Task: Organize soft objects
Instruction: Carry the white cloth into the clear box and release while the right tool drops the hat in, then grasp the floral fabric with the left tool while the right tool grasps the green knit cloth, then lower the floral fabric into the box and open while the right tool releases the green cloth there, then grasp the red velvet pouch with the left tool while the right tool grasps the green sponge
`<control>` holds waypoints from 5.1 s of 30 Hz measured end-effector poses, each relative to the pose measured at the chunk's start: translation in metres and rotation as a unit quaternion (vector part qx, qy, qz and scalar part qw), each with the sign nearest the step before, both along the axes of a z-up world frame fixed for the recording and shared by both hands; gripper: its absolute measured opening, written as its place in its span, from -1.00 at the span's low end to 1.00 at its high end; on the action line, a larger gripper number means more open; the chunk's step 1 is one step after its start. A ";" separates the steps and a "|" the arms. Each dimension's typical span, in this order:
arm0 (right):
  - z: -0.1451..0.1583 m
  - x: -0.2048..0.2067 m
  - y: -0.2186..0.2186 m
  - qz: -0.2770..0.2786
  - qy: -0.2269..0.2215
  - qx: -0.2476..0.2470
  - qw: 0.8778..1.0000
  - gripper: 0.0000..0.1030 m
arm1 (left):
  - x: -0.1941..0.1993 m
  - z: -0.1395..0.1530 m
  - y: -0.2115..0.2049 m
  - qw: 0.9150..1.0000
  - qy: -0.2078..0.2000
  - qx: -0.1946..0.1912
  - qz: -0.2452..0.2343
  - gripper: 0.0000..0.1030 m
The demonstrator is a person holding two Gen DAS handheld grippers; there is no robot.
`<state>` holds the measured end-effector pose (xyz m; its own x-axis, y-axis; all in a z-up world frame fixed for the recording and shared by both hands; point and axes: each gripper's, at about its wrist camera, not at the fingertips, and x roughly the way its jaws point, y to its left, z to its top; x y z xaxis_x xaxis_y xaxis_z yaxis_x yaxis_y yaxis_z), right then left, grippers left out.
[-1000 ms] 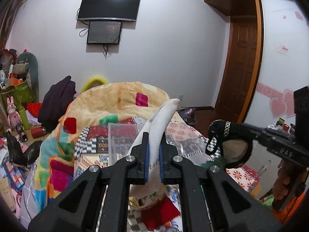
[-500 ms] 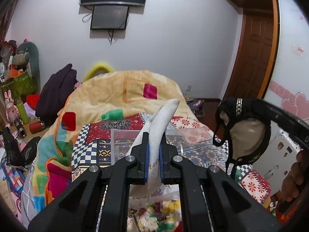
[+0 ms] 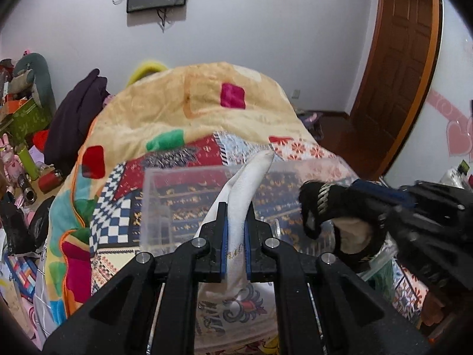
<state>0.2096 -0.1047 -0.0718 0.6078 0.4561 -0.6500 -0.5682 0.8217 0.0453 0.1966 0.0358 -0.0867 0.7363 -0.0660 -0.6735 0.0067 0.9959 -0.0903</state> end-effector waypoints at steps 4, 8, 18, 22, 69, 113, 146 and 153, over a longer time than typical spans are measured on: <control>-0.016 0.003 0.001 0.012 0.041 -0.014 0.999 -0.82 | -0.001 -0.005 -0.002 1.000 0.014 -0.002 -0.010 -0.83; -0.020 0.004 0.007 0.030 0.067 -0.028 0.997 -0.76 | -0.008 -0.001 -0.002 1.000 0.014 -0.006 -0.017 -0.48; 0.027 -0.032 -0.024 0.011 -0.007 0.017 1.000 0.32 | -0.052 0.038 0.001 0.998 -0.060 -0.008 -0.018 0.32; 0.042 -0.046 -0.040 -0.007 -0.039 0.032 0.999 0.68 | -0.074 0.046 0.001 0.997 -0.081 -0.008 -0.015 0.64; -0.040 -0.075 -0.076 -0.042 0.054 0.024 0.997 -0.85 | -0.139 -0.009 0.009 0.996 -0.063 -0.054 -0.025 -0.83; -0.018 -0.013 0.008 0.006 0.018 -0.016 1.000 -0.88 | -0.031 -0.011 0.012 0.999 -0.039 -0.001 -0.007 -0.83; 0.023 -0.079 -0.066 -0.043 -0.036 0.014 0.998 0.59 | -0.126 0.017 -0.014 0.996 -0.078 0.019 -0.046 0.39; -0.019 -0.089 -0.076 -0.049 0.017 -0.020 0.998 0.59 | -0.139 -0.020 -0.017 0.998 -0.030 0.025 -0.045 0.39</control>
<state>0.1211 -0.1805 -0.0908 0.6256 0.3688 -0.6875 -0.4829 0.8752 0.0301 0.0577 0.0188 -0.1064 0.7685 -0.1002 -0.6320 0.0995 0.9944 -0.0367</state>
